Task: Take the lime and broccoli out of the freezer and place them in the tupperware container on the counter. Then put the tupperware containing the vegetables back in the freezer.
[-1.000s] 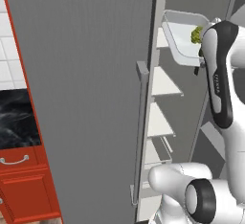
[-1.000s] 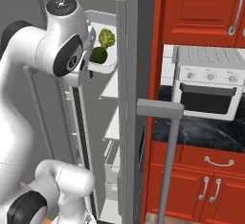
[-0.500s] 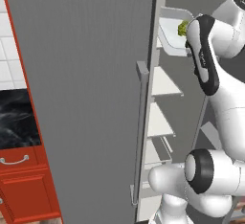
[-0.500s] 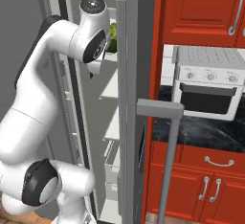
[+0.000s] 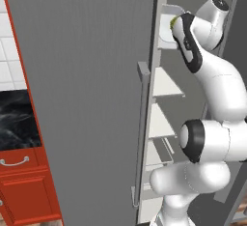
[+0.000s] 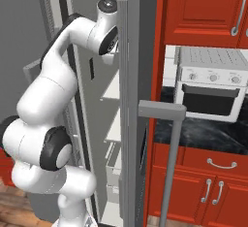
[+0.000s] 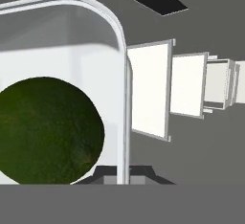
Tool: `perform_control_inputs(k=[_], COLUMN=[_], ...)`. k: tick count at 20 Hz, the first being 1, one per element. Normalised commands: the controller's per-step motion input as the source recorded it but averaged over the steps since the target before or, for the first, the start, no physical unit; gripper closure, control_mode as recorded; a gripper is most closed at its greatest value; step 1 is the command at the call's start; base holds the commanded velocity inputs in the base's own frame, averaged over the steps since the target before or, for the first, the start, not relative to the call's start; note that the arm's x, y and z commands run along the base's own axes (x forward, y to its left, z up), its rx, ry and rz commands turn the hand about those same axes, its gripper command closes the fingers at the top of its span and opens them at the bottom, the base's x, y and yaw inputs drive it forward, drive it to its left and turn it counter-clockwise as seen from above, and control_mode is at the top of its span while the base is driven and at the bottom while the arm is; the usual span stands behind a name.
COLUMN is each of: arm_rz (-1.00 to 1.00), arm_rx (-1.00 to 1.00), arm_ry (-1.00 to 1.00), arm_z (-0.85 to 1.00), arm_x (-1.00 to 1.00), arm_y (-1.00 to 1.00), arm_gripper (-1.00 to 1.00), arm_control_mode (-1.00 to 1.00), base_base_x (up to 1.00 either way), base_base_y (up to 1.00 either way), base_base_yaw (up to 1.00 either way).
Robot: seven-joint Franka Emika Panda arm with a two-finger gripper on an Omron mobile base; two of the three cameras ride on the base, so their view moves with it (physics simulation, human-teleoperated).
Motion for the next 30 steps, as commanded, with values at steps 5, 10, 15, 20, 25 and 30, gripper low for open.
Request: perform_control_inputs(k=[5, 10, 15, 20, 25, 30], arm_rz=[0.01, 0.01, 0.01, 0.03, 0.05, 0.06], arm_rx=[0.00, 0.00, 0.00, 0.00, 0.00, -0.01], arm_ry=[-0.05, -0.01, 0.00, 0.00, -0.01, -0.13], arm_z=[-0.19, -0.19, -0.08, -0.04, -0.04, 0.00], arm_x=[1.00, 1.00, 0.98, 0.77, 0.41, -0.04], arm_y=[-0.12, -0.15, -0.12, -0.11, -0.08, -0.09], arm_gripper=[1.00, 1.00, 1.00, 1.00, -1.00, -1.00], arm_control_mode=[-1.00, -1.00, -1.00, -1.00, -1.00, -1.00], base_base_x=[0.00, 0.00, 0.00, 0.00, 0.00, 0.00], base_base_y=[0.00, 0.00, 0.00, 0.00, 0.00, 0.00], base_base_yaw=[0.00, 0.00, 0.00, 0.00, 0.00, 0.00])
